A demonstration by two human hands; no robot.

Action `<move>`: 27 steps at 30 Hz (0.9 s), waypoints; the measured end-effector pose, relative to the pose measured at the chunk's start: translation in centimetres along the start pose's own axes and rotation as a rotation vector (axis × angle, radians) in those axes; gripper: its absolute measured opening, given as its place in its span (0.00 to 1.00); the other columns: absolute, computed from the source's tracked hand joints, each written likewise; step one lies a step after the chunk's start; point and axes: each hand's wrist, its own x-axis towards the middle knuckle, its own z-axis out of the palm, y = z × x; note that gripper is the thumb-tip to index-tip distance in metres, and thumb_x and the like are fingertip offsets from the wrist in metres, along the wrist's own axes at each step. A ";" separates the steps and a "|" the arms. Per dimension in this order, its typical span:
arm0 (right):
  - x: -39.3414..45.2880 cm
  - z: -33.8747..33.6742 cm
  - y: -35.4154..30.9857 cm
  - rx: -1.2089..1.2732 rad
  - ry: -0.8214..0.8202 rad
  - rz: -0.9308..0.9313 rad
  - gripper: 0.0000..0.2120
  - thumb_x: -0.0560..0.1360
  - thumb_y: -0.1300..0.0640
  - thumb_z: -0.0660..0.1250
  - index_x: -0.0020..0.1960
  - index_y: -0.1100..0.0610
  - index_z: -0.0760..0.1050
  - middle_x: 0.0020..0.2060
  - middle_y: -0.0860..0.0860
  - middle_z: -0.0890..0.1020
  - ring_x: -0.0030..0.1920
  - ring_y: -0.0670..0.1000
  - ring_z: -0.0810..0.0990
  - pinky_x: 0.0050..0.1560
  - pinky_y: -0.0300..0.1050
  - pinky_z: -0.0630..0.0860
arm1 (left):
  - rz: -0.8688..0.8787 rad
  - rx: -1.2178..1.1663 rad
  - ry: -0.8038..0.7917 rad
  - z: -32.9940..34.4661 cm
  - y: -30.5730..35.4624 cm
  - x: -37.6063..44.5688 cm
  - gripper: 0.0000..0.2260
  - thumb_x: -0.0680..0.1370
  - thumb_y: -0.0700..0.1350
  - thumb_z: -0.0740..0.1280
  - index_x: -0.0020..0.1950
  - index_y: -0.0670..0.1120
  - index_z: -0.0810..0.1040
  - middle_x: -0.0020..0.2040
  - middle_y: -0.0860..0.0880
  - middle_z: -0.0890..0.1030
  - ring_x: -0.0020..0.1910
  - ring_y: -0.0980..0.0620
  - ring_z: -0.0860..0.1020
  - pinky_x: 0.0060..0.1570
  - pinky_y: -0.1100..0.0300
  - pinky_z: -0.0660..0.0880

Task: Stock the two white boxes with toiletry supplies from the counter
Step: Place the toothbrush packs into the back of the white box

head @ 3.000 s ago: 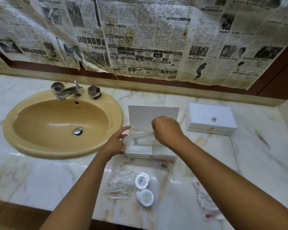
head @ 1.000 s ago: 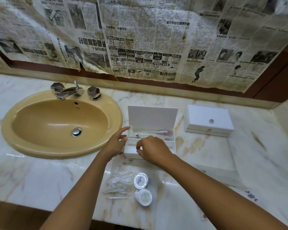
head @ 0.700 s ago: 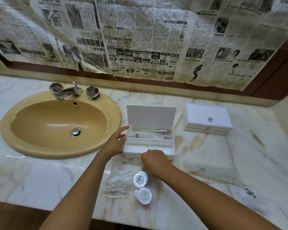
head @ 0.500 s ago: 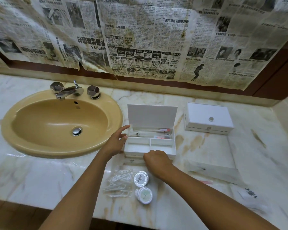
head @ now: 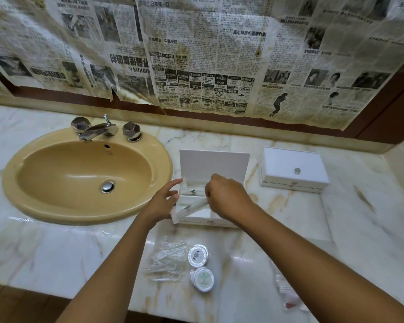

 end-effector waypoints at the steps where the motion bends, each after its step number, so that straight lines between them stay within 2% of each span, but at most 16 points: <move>1: 0.4 -0.4 0.3 -0.002 0.029 0.010 0.08 0.75 0.65 0.63 0.47 0.59 0.80 0.46 0.54 0.75 0.41 0.59 0.78 0.41 0.48 0.75 | -0.002 -0.033 -0.016 0.0 -0.1 0.1 0.23 0.82 0.36 0.58 0.69 0.62 0.70 0.62 0.45 0.76 0.49 0.50 0.77 0.33 0.62 0.78; 2: 0.9 -0.5 0.6 -0.003 0.059 0.022 0.08 0.75 0.65 0.63 0.46 0.59 0.80 0.46 0.54 0.75 0.39 0.58 0.77 0.40 0.48 0.76 | -0.012 -0.057 -0.018 0.0 -0.1 0.1 0.25 0.81 0.33 0.58 0.69 0.61 0.71 0.63 0.47 0.76 0.53 0.50 0.78 0.38 0.57 0.81; 4: 1.9 -0.4 1.2 -0.005 0.120 0.047 0.08 0.75 0.66 0.62 0.44 0.59 0.80 0.44 0.53 0.75 0.35 0.57 0.76 0.38 0.48 0.77 | -0.040 -0.075 0.014 0.1 0.0 0.0 0.21 0.82 0.38 0.59 0.69 0.60 0.71 0.63 0.50 0.76 0.56 0.50 0.78 0.46 0.51 0.82; 6: 2.8 0.2 1.7 -0.001 0.150 0.069 0.09 0.74 0.67 0.63 0.42 0.60 0.80 0.43 0.53 0.75 0.34 0.56 0.76 0.37 0.49 0.78 | -0.048 -0.071 0.023 0.2 0.0 0.0 0.17 0.83 0.44 0.59 0.69 0.61 0.70 0.64 0.49 0.75 0.60 0.49 0.76 0.48 0.50 0.81; 8: 3.4 1.0 2.2 -0.008 0.134 0.085 0.09 0.73 0.68 0.62 0.41 0.60 0.79 0.41 0.53 0.76 0.34 0.56 0.76 0.37 0.47 0.77 | -0.039 -0.052 0.019 0.3 0.1 -0.1 0.18 0.83 0.44 0.58 0.69 0.62 0.69 0.64 0.49 0.74 0.62 0.48 0.74 0.46 0.53 0.80; 11: 3.9 2.0 2.6 -0.058 0.037 0.106 0.09 0.71 0.71 0.61 0.38 0.60 0.75 0.36 0.54 0.75 0.34 0.55 0.74 0.35 0.45 0.73 | -0.058 -0.066 0.031 0.2 0.0 0.0 0.17 0.84 0.45 0.58 0.70 0.60 0.68 0.67 0.49 0.74 0.61 0.47 0.75 0.48 0.53 0.78; 17: 4.3 3.1 2.9 -0.116 -0.159 0.104 0.18 0.69 0.74 0.60 0.30 0.56 0.59 0.29 0.51 0.64 0.28 0.51 0.65 0.36 0.44 0.66 | -0.037 -0.043 0.014 0.1 0.0 -0.1 0.18 0.84 0.46 0.58 0.66 0.68 0.71 0.64 0.48 0.74 0.60 0.53 0.75 0.52 0.49 0.80; 21: 5.0 3.6 3.0 -0.093 -0.259 0.138 0.17 0.72 0.71 0.61 0.31 0.56 0.60 0.31 0.51 0.65 0.36 0.54 0.71 0.38 0.45 0.68 | -0.039 -0.055 0.010 0.2 -0.1 0.1 0.18 0.83 0.46 0.58 0.65 0.69 0.72 0.65 0.48 0.74 0.62 0.50 0.74 0.55 0.44 0.79; 27: 5.7 2.5 3.8 0.037 -0.473 0.177 0.14 0.75 0.67 0.58 0.33 0.57 0.63 0.33 0.51 0.69 0.30 0.49 0.67 0.29 0.41 0.63 | -0.039 -0.040 0.007 0.1 -0.1 0.2 0.18 0.83 0.46 0.58 0.66 0.68 0.71 0.65 0.48 0.73 0.62 0.49 0.74 0.52 0.50 0.79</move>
